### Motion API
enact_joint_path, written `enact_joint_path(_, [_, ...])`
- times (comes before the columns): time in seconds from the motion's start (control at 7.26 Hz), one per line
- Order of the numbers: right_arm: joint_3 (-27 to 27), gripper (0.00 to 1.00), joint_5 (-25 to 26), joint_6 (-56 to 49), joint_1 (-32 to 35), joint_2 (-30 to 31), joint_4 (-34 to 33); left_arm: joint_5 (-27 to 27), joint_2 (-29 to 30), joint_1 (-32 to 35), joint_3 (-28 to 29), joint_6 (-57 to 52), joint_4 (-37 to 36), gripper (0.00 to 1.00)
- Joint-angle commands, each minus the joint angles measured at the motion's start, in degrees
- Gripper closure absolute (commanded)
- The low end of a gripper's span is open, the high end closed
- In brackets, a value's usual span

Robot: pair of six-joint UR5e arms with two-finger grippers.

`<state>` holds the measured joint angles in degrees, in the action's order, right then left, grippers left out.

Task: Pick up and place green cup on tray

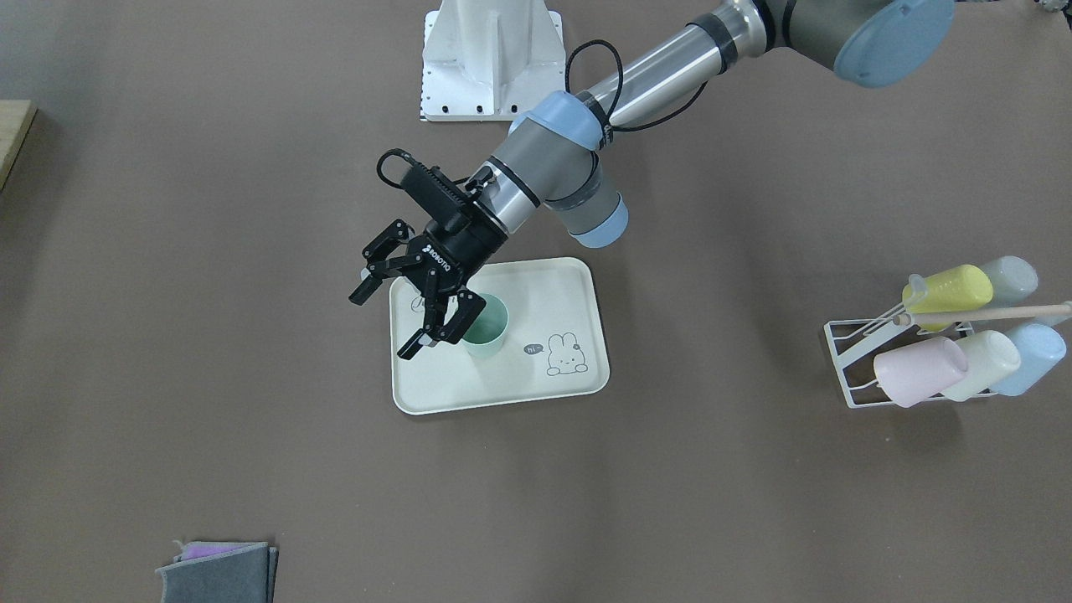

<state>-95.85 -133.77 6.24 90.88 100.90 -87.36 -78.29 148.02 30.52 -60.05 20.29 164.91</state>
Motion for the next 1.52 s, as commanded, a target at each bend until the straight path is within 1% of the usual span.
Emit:
enact_joint_path(0.0, [-0.04, 0.00, 0.00, 0.00, 0.00, -0.01, 0.00, -0.20, 3.05, 4.09, -6.02, 0.10, -18.22, 0.01])
enact_joint_path(0.14, [-0.04, 0.00, 0.00, 0.00, 0.00, -0.09, 0.00, -0.20, 2.80, 4.89, -9.87, 0.11, -26.75, 0.01])
enact_joint_path(0.28, [0.05, 0.00, 0.00, 0.00, 0.00, -0.09, 0.00, -0.55, 2.45, 7.25, -12.87, 0.11, -31.45, 0.01])
enact_joint_path(0.41, [0.05, 0.00, 0.00, 0.00, 0.00, -0.09, 0.00, -11.43, 1.92, 11.19, -16.99, 0.11, -42.28, 0.01])
enact_joint_path(0.55, [0.05, 0.00, 0.00, 0.00, 0.00, -0.09, 0.00, -17.02, 0.87, 14.27, -21.30, 0.02, -50.92, 0.01])
enact_joint_path(0.69, [0.05, 0.00, 0.00, 0.00, 0.00, -0.09, 0.00, -21.86, -2.97, 16.65, -24.82, -0.07, -56.05, 0.01])
enact_joint_path(0.83, [0.05, 0.00, 0.00, 0.00, 0.00, -0.09, 0.00, -30.43, -5.35, 21.81, -26.07, -0.07, -61.15, 0.01])
enact_joint_path(0.96, [0.05, 0.00, 0.00, 0.00, 0.00, -0.01, 0.00, -37.65, -10.16, 25.34, -30.52, -0.16, -65.55, 0.01])
enact_joint_path(1.1, [0.05, 0.00, 0.00, 0.00, 0.00, -0.01, 0.00, -44.60, -16.56, 27.46, -36.14, -0.33, -66.99, 0.01])
enact_joint_path(1.24, [0.05, 0.00, 0.00, 0.00, 0.00, -0.09, 0.00, -46.67, -24.55, 29.75, -42.81, -0.51, -67.00, 0.01])
enact_joint_path(1.38, [-0.04, 0.00, 0.00, 0.00, 0.00, -0.09, 0.00, -49.04, -28.80, 34.03, -45.40, -0.60, -68.05, 0.01])
